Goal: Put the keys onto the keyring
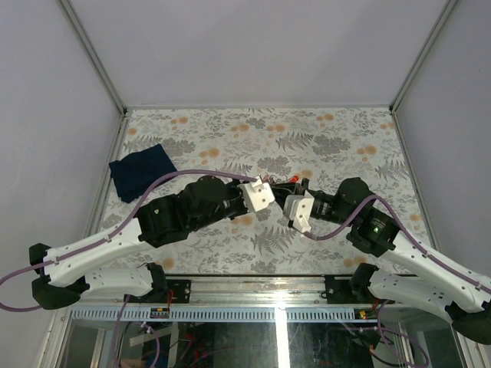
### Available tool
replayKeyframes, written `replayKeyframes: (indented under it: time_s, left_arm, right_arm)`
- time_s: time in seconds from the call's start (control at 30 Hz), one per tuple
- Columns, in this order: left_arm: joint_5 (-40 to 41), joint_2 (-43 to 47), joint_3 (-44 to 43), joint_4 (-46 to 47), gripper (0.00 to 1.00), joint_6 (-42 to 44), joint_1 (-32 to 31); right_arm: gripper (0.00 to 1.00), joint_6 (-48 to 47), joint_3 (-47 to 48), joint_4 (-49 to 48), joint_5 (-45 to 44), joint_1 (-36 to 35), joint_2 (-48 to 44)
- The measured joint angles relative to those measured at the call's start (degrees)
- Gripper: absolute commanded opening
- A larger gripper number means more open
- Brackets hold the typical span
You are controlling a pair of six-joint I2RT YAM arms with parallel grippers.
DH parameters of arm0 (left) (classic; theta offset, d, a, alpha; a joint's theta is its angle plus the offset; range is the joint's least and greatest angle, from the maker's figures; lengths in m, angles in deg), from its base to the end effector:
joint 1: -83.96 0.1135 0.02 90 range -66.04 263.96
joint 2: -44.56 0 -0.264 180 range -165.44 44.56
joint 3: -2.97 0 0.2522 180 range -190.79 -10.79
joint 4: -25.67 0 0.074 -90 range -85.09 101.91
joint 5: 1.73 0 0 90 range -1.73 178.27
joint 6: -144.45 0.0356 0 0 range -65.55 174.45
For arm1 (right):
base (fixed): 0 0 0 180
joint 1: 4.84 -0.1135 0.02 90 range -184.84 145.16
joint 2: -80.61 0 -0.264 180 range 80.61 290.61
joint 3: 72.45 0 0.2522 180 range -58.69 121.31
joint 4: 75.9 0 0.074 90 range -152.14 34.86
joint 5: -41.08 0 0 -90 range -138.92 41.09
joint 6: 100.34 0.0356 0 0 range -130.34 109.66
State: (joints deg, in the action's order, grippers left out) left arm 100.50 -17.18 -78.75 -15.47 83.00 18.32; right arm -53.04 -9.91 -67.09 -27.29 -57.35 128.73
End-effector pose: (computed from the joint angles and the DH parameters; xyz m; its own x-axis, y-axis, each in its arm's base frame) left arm 0.1032 -0.2096 0.3929 0.2558 0.5675 -0.7826 0.7816 0.3550 0.5129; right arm 0.1080 0.1624 0.3833 0.6953 -0.1293 -0.7070 -0.6658 0.2545 -0.7014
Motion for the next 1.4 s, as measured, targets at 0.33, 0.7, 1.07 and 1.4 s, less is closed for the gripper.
replayKeyframes:
  time_s: [0.33, 0.7, 1.07, 1.4]
  left_arm:
    - [0.2, 1.4, 0.3, 3.4, 0.0, -3.6, 0.0]
    - [-1.5, 3.2, 3.5, 8.2, 0.33, -7.3, 0.0]
    - [-8.2, 9.2, 9.3, 16.6, 0.4, -10.3, 0.0]
    - [-18.7, 19.7, 16.8, 30.6, 0.33, -9.8, 0.0]
  right_arm:
    - [0.0, 8.5, -2.6, -11.3, -3.5, 0.0, -1.7]
    - [0.0, 14.3, -5.3, -18.4, -7.6, 0.0, -1.4]
    - [0.0, 20.3, -7.4, -25.4, -10.1, 0.1, -1.4]
    - [0.0, 30.3, -9.9, -30.7, -1.9, 0.2, -3.8]
